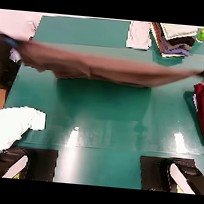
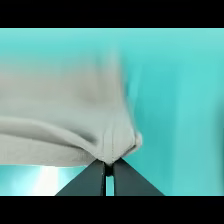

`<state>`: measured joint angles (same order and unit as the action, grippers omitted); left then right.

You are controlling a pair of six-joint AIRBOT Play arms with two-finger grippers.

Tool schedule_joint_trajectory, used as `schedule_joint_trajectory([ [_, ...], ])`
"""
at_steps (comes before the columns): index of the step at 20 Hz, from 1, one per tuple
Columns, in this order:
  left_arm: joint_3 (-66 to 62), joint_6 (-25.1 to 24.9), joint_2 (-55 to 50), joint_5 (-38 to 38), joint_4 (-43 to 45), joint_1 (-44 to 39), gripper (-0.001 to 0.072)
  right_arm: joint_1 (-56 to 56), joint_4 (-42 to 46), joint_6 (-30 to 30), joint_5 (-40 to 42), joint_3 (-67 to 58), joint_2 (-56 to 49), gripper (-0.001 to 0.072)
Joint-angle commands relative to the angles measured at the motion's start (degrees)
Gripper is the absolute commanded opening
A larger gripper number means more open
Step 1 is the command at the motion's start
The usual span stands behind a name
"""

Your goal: Fold the shirts.

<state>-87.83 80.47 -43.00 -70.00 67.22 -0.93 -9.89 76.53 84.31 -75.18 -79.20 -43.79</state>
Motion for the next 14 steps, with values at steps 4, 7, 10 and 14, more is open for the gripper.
schedule_joint_trajectory([
  [4,-30.67,0.68,1.31,-0.11,1.44,0.04,0.0028,-0.2,5.73,0.07,-1.99,-29.62,2.45,0.0022],
  [7,-32.17,0.66,1.03,3.5,1.46,0.04,0.0027,-0.2,9.03,0.07,-7.91,-39.95,-1.88,0.0022],
  [10,-30.77,0.66,-3.19,-0.5,1.38,0.04,0.0027,-0.17,9.07,0.04,-11.06,-43.58,-6.97,0.0022],
  [14,-18.43,0.55,-11.91,-4.35,1.11,0.04,0.0028,0.02,8.98,0.02,-9.75,-30.95,-11.85,0.0022],
])
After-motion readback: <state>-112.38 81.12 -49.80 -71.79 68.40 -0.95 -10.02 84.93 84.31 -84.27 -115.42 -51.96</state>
